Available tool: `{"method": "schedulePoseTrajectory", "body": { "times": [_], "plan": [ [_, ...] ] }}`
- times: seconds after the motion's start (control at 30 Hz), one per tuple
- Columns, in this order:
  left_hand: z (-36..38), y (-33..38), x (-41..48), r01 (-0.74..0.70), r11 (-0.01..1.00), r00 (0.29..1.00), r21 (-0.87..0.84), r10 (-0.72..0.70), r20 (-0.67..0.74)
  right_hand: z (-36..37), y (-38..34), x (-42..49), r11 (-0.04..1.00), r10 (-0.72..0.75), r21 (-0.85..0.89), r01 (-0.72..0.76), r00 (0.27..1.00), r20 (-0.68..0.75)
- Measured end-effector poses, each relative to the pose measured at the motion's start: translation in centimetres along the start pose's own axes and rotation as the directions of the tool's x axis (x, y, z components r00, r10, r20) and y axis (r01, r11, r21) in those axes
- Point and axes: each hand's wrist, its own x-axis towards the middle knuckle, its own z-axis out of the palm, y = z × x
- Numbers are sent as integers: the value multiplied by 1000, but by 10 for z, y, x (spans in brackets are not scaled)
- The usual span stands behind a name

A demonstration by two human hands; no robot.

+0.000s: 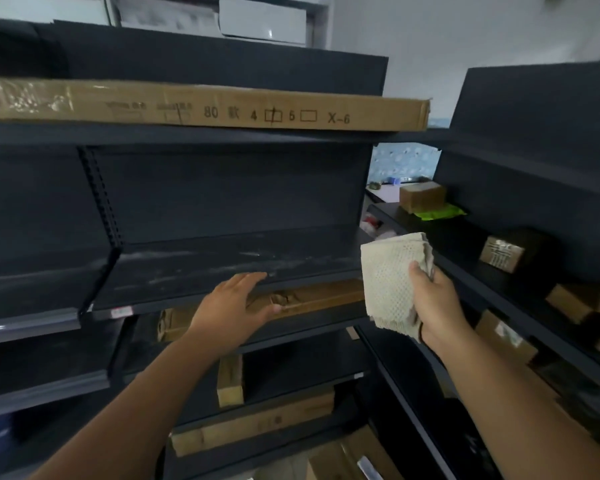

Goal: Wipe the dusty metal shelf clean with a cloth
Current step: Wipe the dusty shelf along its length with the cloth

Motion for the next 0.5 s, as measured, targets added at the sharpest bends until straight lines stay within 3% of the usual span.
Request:
{"method": "schedulePoseTrajectory", "body": {
  "times": [0.27, 0.5],
  "plan": [
    [62, -68, 82, -30, 999, 970, 18, 24, 243, 5, 31, 69, 993, 111, -23, -119, 972, -209],
    [120, -108, 158, -112, 958, 958, 264, 34, 285, 13, 65, 180, 993, 113, -2, -116, 970, -215]
  ]
}}
